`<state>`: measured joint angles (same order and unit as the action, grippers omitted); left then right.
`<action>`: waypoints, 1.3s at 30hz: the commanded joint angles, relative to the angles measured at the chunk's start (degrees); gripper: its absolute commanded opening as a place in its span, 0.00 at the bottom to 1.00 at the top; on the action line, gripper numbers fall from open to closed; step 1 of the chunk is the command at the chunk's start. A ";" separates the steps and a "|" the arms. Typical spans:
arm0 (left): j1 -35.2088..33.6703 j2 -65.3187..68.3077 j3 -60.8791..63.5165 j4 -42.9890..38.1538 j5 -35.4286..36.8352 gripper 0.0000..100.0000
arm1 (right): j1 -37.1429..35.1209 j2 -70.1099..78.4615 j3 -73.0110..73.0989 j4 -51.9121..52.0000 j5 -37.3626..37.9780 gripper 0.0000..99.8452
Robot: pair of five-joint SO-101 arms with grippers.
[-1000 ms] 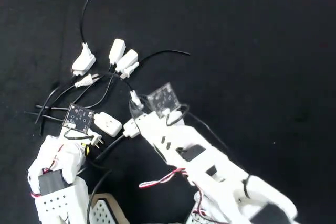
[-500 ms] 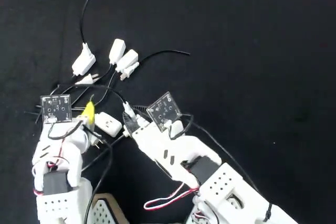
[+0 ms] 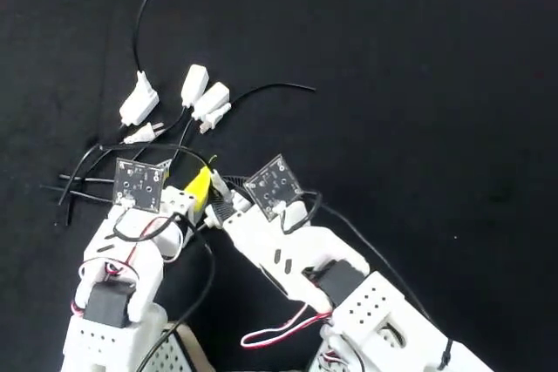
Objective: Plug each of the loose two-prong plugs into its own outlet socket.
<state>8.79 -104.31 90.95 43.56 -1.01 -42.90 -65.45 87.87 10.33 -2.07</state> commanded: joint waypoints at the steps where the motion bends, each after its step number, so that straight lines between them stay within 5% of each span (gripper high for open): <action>1: 3.21 -0.26 -5.49 -2.20 0.97 0.20 | -0.88 -1.10 -0.48 0.09 0.44 0.01; 24: 7.16 -0.18 -7.43 -2.11 0.53 0.17 | -0.62 -1.10 0.57 0.44 0.44 0.01; 35: -9.89 -0.18 -10.07 10.81 -1.14 0.17 | 4.75 -1.01 -0.31 4.66 0.09 0.01; 39: -17.01 -0.18 -9.54 17.23 -6.68 0.17 | 4.92 -1.01 5.58 -3.60 0.44 0.01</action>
<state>-3.34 -104.31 84.44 57.27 -4.70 -39.03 -65.80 89.89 13.67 -2.07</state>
